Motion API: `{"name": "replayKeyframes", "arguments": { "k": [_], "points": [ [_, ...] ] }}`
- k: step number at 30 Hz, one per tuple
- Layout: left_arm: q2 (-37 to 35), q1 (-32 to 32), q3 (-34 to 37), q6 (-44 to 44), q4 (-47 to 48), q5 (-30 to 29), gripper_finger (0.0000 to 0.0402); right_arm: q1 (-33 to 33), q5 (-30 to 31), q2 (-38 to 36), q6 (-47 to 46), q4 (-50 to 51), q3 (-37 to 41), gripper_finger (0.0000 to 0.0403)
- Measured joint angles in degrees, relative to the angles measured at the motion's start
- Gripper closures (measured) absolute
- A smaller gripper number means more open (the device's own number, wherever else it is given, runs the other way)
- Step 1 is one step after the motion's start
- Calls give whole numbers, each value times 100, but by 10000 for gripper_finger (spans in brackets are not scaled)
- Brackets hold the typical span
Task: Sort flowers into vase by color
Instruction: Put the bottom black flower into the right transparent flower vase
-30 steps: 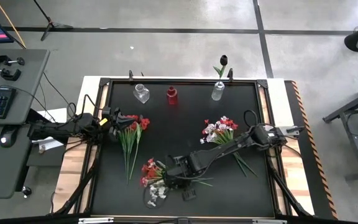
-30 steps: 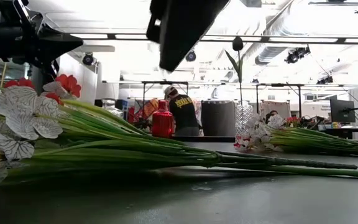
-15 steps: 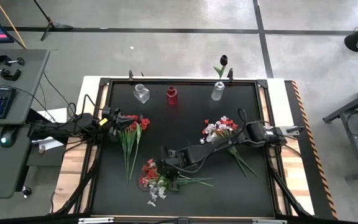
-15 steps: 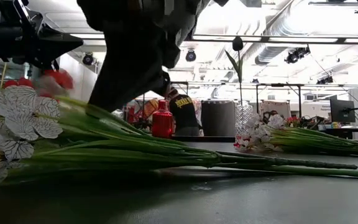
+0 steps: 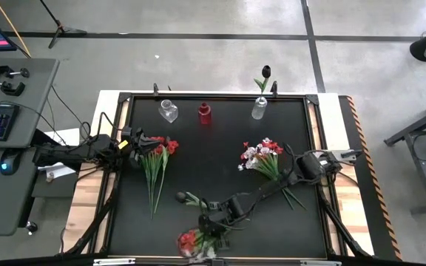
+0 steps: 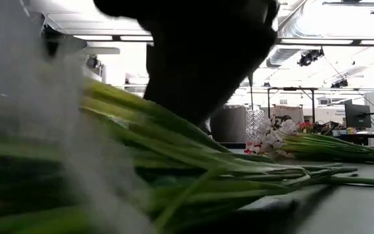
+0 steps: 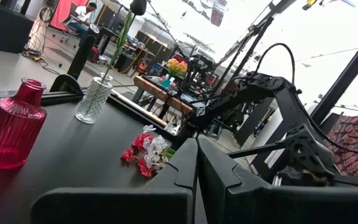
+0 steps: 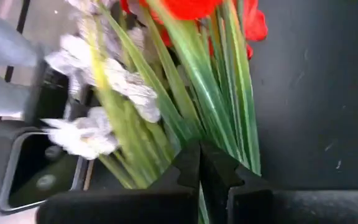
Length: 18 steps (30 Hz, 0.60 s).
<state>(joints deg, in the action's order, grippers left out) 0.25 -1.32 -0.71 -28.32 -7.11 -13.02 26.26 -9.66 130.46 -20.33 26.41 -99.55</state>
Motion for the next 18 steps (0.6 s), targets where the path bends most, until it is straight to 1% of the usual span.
{"name": "replayKeyframes", "arguments": {
  "k": [4, 8, 13, 15, 18],
  "points": [
    [0, -2, 0, 0, 0, 0, 402, -102, 130, -260, 234, 38, -2, 403],
    [0, 0, 0, 0, 0, 0, 402, -345, 481, -399, 280, 15, -4, 403],
    [0, 0, 0, 0, 0, 0, 402, -712, 513, -431, -106, -93, -7, 398],
    [0, -2, 0, 0, 0, 0, 401, -789, 373, -372, -128, -59, -7, 379],
    [0, -1, 0, 0, -1, 1, 402, -800, 313, -359, -40, -26, -2, 325]
  ]
}}
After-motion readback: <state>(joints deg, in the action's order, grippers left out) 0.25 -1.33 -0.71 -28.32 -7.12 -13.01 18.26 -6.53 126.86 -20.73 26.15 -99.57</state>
